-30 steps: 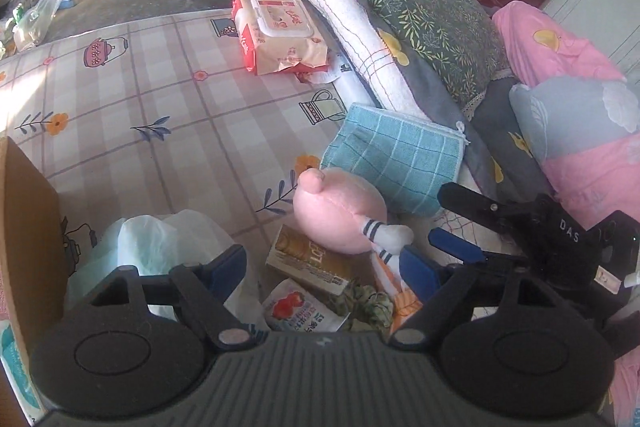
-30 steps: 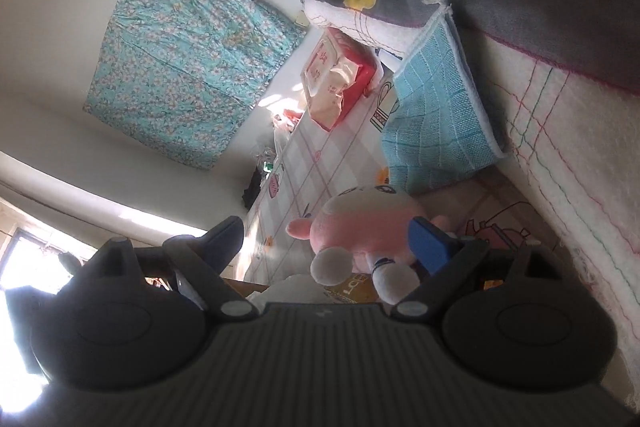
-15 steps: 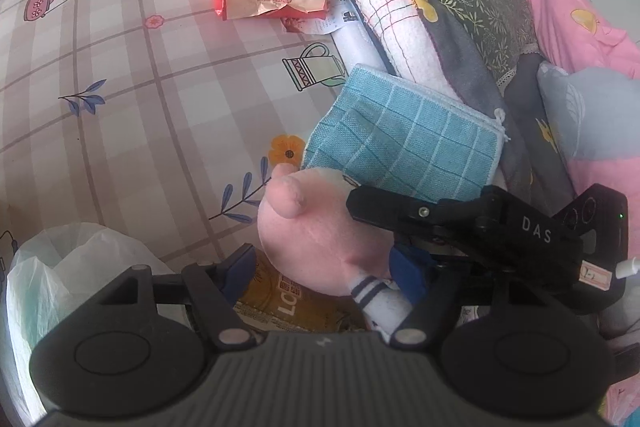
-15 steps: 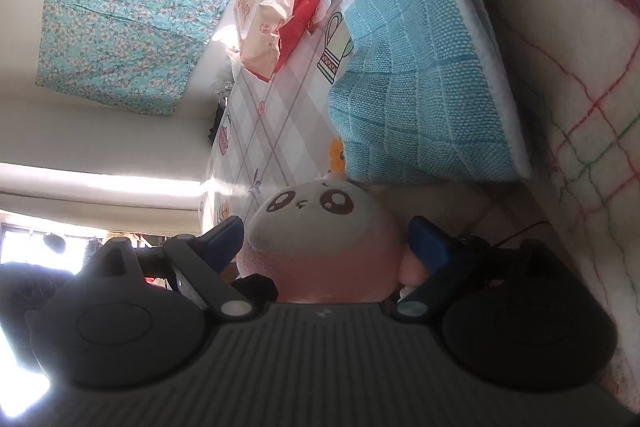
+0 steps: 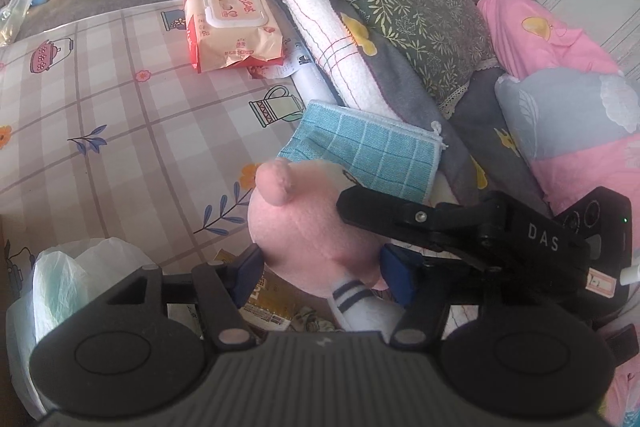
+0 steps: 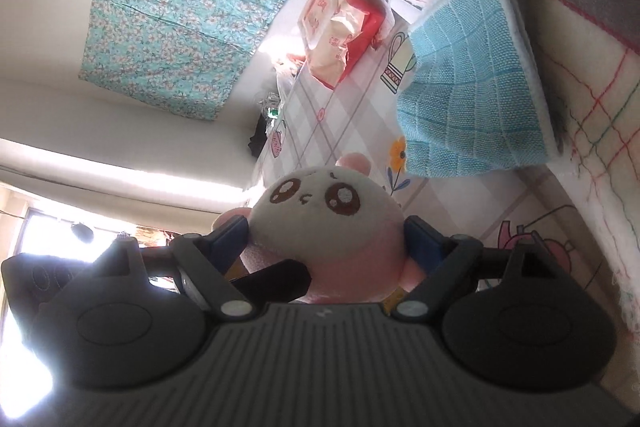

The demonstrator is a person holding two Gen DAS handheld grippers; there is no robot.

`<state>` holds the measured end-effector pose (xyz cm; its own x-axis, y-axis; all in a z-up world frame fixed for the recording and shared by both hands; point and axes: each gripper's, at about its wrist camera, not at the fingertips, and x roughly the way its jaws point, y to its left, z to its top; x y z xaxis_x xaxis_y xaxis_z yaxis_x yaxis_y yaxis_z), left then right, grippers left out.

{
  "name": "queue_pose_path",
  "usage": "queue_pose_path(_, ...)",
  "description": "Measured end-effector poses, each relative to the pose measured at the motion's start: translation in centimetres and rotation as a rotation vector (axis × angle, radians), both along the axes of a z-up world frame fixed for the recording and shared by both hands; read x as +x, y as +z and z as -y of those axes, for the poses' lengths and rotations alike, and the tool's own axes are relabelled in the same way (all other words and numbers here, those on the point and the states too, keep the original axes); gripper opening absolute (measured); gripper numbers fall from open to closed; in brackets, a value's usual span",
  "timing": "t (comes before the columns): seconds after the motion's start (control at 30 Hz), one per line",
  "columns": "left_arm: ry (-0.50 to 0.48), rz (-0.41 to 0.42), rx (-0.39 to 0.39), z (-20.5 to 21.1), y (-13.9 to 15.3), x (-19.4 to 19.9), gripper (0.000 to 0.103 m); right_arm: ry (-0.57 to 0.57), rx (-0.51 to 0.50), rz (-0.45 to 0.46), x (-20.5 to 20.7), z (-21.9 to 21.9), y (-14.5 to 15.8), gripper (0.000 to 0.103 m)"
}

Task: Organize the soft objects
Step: 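Grasp the pink plush toy's body with the right gripper, then carry the pink plush toy with the right gripper over the box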

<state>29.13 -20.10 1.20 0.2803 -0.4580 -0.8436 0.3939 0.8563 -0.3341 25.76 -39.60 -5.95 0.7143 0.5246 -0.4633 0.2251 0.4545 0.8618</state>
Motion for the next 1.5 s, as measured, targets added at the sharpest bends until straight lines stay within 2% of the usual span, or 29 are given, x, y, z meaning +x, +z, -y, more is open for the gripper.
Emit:
queue_pose_path(0.2,0.002,0.117,-0.037,-2.4,4.6,-4.5,0.064,0.021,-0.049,0.123,-3.6,-2.1,5.3,0.085)
queue_pose_path(0.4,0.056,0.208,-0.088,-7.6,8.5,-9.3,0.064,0.116,-0.083,0.212,-6.2,-6.4,10.1,0.085)
queue_pose_path(0.57,0.177,0.281,-0.130,-15.0,10.9,-13.7,0.064,0.270,-0.101,0.274,-8.5,-13.2,13.9,0.085)
queue_pose_path(0.7,0.304,0.314,-0.134,-21.3,11.2,-16.7,0.064,0.426,-0.115,0.291,-7.6,-20.0,15.6,0.085)
queue_pose_path(0.87,0.469,0.289,-0.141,-29.1,9.4,-18.7,0.064,0.627,-0.148,0.234,-5.1,-29.5,15.3,0.085)
queue_pose_path(0.97,0.552,0.240,-0.147,-33.4,7.0,-18.6,0.064,0.725,-0.197,0.163,-3.3,-35.0,13.8,0.085)
queue_pose_path(1.1,0.642,0.144,-0.173,-38.5,2.8,-17.4,0.065,0.810,-0.245,0.059,-0.9,-40.2,10.9,0.084)
queue_pose_path(1.23,0.667,0.076,-0.181,-41.1,-0.4,-15.4,0.065,0.846,-0.310,-0.025,1.6,-43.4,7.8,0.084)
queue_pose_path(1.37,0.671,-0.010,-0.184,-42.5,-3.8,-13.6,0.064,0.862,-0.410,-0.059,3.1,-45.2,5.7,0.083)
queue_pose_path(1.43,0.676,-0.047,-0.137,-42.6,-5.0,-12.9,0.061,0.869,-0.447,-0.074,3.7,-45.5,4.7,0.079)
queue_pose_path(1.5,0.675,-0.072,-0.085,-42.5,-5.9,-12.3,0.063,0.878,-0.453,-0.080,4.0,-45.5,4.1,0.079)
